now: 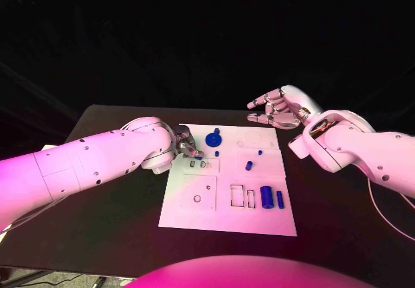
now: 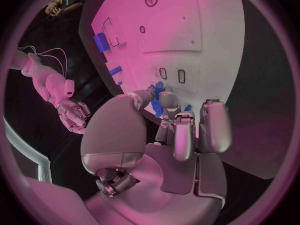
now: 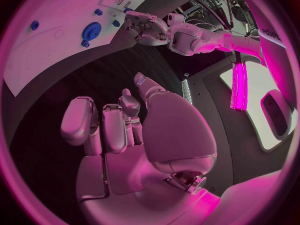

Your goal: Assemble the parts on the task board

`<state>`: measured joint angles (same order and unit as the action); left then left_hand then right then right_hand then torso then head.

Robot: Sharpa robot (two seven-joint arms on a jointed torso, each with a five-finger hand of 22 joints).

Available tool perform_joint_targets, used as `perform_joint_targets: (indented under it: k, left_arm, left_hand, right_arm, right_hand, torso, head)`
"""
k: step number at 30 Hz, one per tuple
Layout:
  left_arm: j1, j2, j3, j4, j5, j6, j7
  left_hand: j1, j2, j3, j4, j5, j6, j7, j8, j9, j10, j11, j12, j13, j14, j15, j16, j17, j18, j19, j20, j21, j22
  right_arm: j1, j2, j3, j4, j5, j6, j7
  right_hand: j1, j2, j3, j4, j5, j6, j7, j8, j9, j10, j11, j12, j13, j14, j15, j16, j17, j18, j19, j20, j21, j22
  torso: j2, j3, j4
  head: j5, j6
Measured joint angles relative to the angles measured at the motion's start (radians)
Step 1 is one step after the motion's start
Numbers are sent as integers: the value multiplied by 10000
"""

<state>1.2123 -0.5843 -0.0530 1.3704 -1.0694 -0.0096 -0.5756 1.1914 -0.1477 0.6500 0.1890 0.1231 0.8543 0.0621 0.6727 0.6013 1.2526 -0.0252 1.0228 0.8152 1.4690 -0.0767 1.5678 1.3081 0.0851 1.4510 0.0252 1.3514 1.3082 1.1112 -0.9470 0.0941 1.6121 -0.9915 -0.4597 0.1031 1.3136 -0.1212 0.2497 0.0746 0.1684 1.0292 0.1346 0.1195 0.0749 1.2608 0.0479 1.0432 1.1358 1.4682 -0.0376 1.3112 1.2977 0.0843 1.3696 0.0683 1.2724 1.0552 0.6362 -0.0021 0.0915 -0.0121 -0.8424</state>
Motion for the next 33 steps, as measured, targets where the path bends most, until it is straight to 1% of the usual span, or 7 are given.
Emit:
perform_joint_targets:
  k: [2, 5, 13, 17, 23, 24, 33]
  left_arm:
    - [-24, 55, 0, -13, -93, 3, -46]
    - [-50, 141, -1, -34, -209, 48, -115]
    - [-77, 282, -2, -140, -372, 374, -283]
    - [-91, 377, -2, -243, -415, 473, -345]
    - [-126, 495, 0, -366, -451, 512, -381]
    - [-131, 514, 0, -389, -456, 512, -382]
    - [-169, 621, 4, -522, -515, 509, -383]
  left_hand:
    - [-65, 11, 27, -27, 0, 1, 0, 0, 2, 73, -1, 14, 35, -35, -36, 0, 0, -1, 0, 0, 0, 0]
    - [-80, -3, 35, -35, -1, 71, -3, 0, 4, 96, -22, 61, 92, -35, -36, 0, -1, -152, 70, 0, 47, 0]
    - [-240, -4, 101, -102, -2, 72, -3, 46, 38, 220, -5, 191, 214, -36, -36, 0, -2, -152, 91, -22, 107, -1]
    - [-278, -42, 121, -122, -3, 143, -71, 46, 58, 289, -72, 191, 235, -36, -35, 0, -2, -153, 106, -37, 107, -2]
    - [-381, -15, 112, -174, -14, 176, -39, 44, 58, 316, -98, 229, 278, -18, -94, 0, -2, -151, 106, -36, 156, -3]
    - [-381, -15, 129, -191, -22, 213, -76, 41, 58, 328, -109, 229, 278, -33, -109, 0, -2, -152, 106, -37, 156, -3]
    - [-456, -8, 193, -254, -30, 228, -89, 78, 59, 341, -122, 269, 296, -33, -109, 0, -3, -152, 106, -36, 156, -3]
  right_arm:
    - [0, 1, 0, -6, 1, 8, -1]
    - [0, 9, 0, -9, 3, 18, -2]
    - [0, 10, -1, -11, 10, 41, -2]
    - [0, 14, -2, -10, 14, 51, -1]
    - [0, 23, -2, -10, 18, 60, 0]
    - [0, 23, -2, -10, 19, 61, 0]
    - [-1, 28, -2, -11, 28, 70, 3]
  right_hand:
    - [0, 0, 0, 0, 0, 0, 0, 0, 0, 0, 0, 0, 0, 0, 0, 0, 0, 0, 0, 0, 0, 0]
    - [0, 0, 0, 0, 0, 0, 0, 0, -9, 0, 0, 0, 0, 0, 0, 0, 0, 0, 0, 0, 0, 0]
    - [0, 0, -31, 31, 0, 0, 0, 0, -9, 0, 0, 0, 0, 0, 0, 0, 0, 0, 0, 0, 0, 0]
    - [0, 0, -56, 55, 56, 0, 0, 0, -9, 0, 0, 0, 0, 0, 0, 0, 0, 0, 0, 0, 0, -11]
    - [0, 0, -56, 55, 57, 0, 0, 0, -9, 0, 0, 0, 1, 0, 0, 0, 0, -1, 0, 0, 0, -11]
    - [0, 0, -56, 56, 57, 0, 0, 0, -8, 0, 0, 0, 1, 0, 0, 0, 0, 0, 0, 0, 0, -11]
    - [0, 0, -55, 55, 57, 0, -1, 0, -8, 0, 0, 0, 2, 0, 0, 0, 1, 0, 0, 0, 0, -11]
  torso:
    - [2, 0, 5]
    - [10, -7, 5]
    - [27, -10, -2]
    - [26, -12, -1]
    - [28, -12, 4]
    - [28, -13, 4]
    - [33, -17, 19]
  head:
    - [1, 7]
    - [1, 8]
    - [-22, -23]
    - [-58, -49]
    - [-87, -60]
    - [-94, -61]
    - [-184, -71]
